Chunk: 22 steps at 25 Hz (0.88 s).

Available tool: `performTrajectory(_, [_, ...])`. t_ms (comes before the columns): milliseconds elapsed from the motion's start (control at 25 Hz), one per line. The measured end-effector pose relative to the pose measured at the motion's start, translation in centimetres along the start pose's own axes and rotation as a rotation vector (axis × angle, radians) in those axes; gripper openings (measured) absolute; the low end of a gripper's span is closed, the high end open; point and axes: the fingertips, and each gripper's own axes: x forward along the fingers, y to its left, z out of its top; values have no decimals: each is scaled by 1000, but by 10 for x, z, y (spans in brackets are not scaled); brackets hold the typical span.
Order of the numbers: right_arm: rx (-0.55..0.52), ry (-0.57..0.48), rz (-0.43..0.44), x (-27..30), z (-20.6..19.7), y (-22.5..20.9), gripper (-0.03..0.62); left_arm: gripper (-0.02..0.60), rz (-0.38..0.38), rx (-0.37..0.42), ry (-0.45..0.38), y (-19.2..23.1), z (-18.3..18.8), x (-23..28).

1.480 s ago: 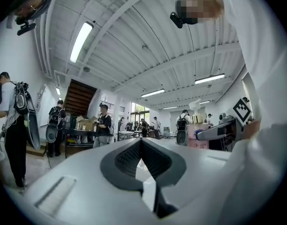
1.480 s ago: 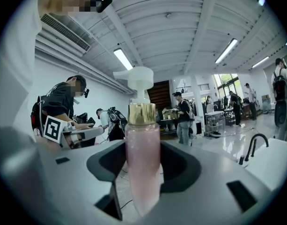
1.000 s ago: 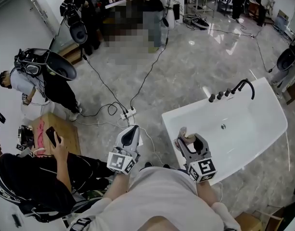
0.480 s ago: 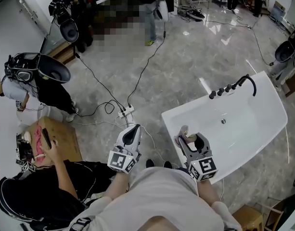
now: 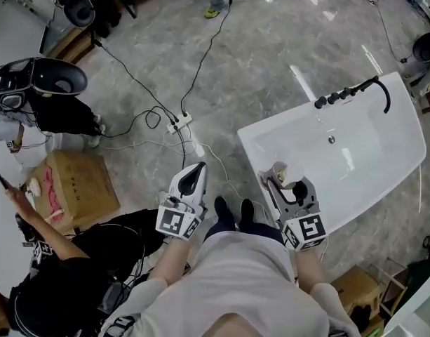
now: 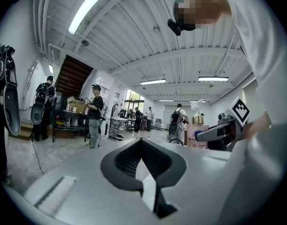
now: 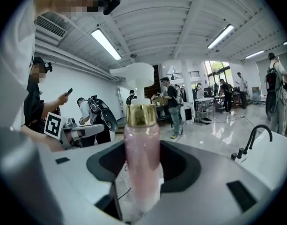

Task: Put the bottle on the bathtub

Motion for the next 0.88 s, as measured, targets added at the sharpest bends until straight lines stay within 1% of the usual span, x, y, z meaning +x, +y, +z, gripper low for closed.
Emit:
performTrajectory(80, [-5,26,-5,12,-12,-8,219,5,-1,-14,9,6,-15,9])
performTrajectory(240, [1,64,-14,36,-42,-25,219,5,-30,-20,33,16,-48,30])
performTrajectory(440, [13,105,-25,65,-89,-46,219,5,-23,-43,76,26,-103,47])
performTrajectory(600, [36,118,-47,81,-128,-55,219,5,-31,-21,97,23,-138,46])
performTrajectory(760, [66,129,-64,98,-166,-70,219,5,-48,-26,121,22,-176,58])
performTrajectory(880, [79,143,-60,110,-193,-75,219,5,-24,-3,117,27,-201,63])
